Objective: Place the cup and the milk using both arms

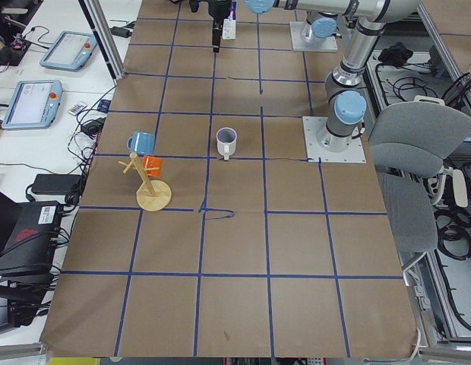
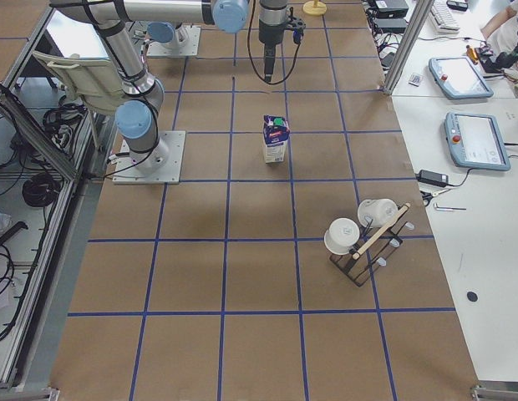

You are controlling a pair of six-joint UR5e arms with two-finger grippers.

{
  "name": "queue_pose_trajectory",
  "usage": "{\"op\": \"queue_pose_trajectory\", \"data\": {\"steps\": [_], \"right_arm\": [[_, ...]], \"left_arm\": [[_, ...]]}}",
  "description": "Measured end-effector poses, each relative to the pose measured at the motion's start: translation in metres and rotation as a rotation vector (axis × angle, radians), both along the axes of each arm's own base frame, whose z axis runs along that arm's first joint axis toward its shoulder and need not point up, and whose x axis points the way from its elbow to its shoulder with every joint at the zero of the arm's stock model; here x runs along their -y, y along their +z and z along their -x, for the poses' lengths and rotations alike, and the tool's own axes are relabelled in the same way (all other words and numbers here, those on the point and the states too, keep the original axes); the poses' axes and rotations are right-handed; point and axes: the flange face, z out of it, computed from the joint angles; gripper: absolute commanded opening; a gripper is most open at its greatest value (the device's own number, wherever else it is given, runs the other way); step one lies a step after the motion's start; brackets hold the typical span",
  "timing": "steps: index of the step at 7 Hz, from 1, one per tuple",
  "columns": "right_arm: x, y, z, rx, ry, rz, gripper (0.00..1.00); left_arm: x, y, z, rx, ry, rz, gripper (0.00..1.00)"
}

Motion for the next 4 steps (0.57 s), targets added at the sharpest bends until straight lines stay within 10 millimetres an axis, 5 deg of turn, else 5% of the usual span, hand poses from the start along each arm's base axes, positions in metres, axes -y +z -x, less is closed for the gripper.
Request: {"op": "queue_pose_trajectory", "data": {"steps": [4], "right_arm": [[0.0019, -0.0001, 0.0005, -0.006, -0.002, 0.01, 1.0]], "left_arm": [[-0.0011, -0.0003, -0.0002, 0.0, 0.001, -0.003, 1.0]]}}
